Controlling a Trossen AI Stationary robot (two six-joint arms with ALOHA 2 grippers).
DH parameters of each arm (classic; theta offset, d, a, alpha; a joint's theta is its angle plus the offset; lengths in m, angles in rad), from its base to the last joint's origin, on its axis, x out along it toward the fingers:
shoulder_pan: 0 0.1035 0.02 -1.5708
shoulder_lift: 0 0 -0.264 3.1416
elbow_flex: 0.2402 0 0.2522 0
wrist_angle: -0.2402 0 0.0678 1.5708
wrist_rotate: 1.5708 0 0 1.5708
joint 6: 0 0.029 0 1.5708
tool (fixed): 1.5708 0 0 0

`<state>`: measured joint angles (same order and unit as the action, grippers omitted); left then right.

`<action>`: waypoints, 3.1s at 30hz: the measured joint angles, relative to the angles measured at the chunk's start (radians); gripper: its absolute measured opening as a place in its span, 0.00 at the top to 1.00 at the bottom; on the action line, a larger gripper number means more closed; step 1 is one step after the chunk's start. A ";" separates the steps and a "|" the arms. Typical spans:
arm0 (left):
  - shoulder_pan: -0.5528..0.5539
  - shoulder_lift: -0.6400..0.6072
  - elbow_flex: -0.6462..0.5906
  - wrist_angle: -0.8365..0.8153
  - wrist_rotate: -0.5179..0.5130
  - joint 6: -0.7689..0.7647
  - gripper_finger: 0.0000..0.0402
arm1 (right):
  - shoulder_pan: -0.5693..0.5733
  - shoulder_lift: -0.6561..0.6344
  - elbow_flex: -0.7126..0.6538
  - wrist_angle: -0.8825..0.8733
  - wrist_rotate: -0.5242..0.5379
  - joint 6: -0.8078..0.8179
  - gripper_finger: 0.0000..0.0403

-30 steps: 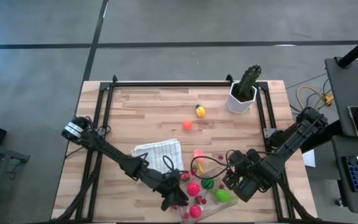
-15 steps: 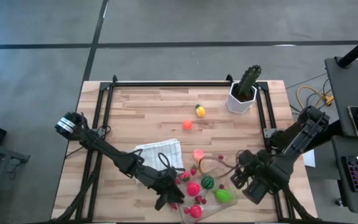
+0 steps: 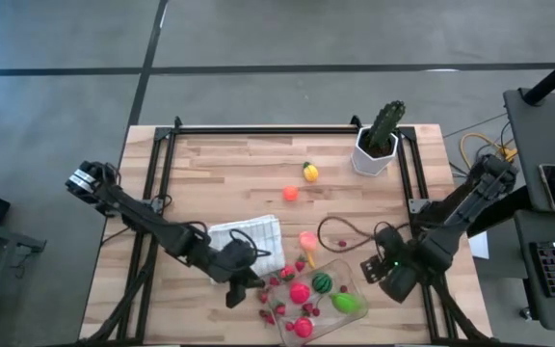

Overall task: Pick and placing Produce into tupperware
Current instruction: Put the red cherry into the transparent bin

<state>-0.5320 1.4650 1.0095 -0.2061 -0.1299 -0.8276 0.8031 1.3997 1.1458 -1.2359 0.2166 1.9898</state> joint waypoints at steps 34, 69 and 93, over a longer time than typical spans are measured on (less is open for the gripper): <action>-0.042 -0.124 -0.220 -0.067 -0.005 -0.057 0.80 | -0.450 -0.047 -0.433 0.620 -0.198 -0.595 0.50; -0.061 -0.127 -0.227 -0.034 -0.006 -0.059 0.80 | -0.577 0.140 -0.398 0.708 -0.347 -0.562 0.51; -0.061 -0.127 -0.229 -0.038 -0.006 -0.056 0.80 | -0.582 0.140 -0.398 0.706 -0.233 -0.628 0.62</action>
<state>-0.5926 1.3380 0.7803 -0.2440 -0.1360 -0.8837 0.2214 1.5394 0.7483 -0.5302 -0.0165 1.3619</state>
